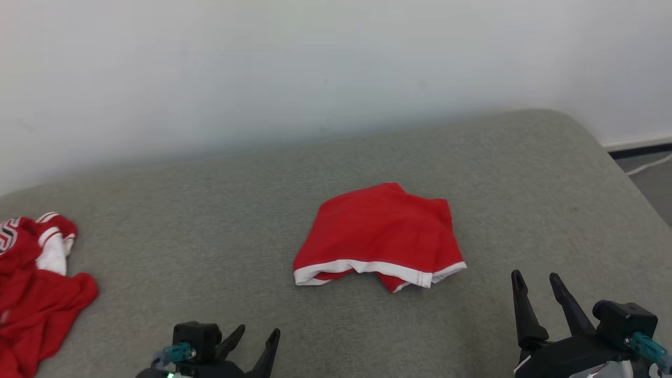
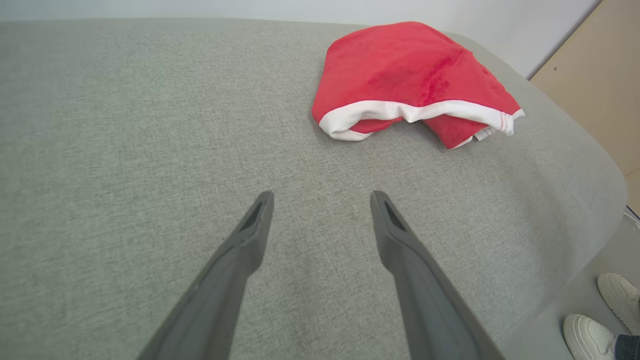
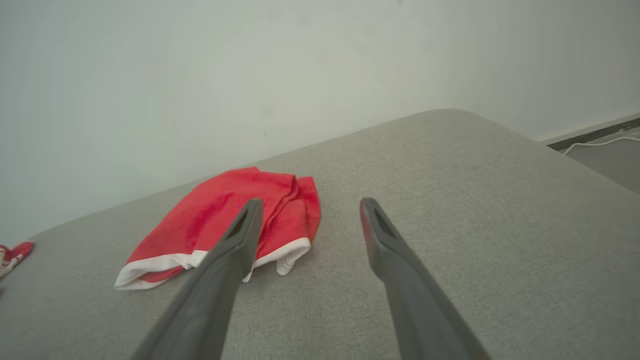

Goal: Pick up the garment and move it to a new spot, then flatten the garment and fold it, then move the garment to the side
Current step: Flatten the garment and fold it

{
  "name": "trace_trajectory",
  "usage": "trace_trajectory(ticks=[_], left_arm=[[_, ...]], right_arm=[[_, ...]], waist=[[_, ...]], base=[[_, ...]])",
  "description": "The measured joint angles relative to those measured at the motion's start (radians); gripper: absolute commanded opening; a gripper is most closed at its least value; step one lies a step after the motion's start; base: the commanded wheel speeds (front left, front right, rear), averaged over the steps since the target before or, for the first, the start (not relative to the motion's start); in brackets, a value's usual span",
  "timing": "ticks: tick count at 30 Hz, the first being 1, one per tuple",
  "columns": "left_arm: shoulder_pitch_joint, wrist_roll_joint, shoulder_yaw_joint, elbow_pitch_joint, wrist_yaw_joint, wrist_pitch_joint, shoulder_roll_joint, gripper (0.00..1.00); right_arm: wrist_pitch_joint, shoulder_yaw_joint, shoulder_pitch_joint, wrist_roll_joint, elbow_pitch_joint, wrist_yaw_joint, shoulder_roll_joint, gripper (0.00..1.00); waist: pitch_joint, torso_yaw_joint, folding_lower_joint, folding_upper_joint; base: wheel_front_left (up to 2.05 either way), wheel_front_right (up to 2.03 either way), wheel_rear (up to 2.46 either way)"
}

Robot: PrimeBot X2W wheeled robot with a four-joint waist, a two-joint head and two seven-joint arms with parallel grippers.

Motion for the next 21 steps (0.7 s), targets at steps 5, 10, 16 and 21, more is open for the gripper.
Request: trace_trajectory(ticks=[5, 10, 16, 21], left_arm=[[-0.046, -0.012, 0.007, 0.082, 0.000, 0.019, -0.030, 1.00], [-0.109, -0.017, 0.023, 0.152, 0.013, 0.036, -0.063, 1.00], [-0.246, 0.018, 0.056, 0.253, 0.057, 0.052, -0.077, 1.00], [-0.286, 0.054, 0.053, 0.323, 0.068, 0.061, -0.081, 1.00]], right_arm=[[0.007, 0.007, -0.007, -0.007, -0.012, 0.001, -0.007, 1.00], [0.010, 0.007, -0.022, -0.010, -0.026, 0.009, -0.016, 1.00], [0.017, 0.003, -0.061, -0.011, -0.047, 0.009, -0.021, 1.00], [0.016, -0.007, -0.074, -0.011, -0.047, 0.009, -0.016, 1.00]], waist=[[0.027, -0.063, 0.0000, 0.0000], [0.059, -0.128, 0.0000, 0.0000], [0.129, -0.197, 0.0000, 0.0001], [0.178, -0.234, 0.0000, 0.0001]], base=[[0.00, 0.00, 0.00], [0.00, 0.00, 0.00], [0.00, 0.00, 0.00], [0.00, 0.00, 0.00]])
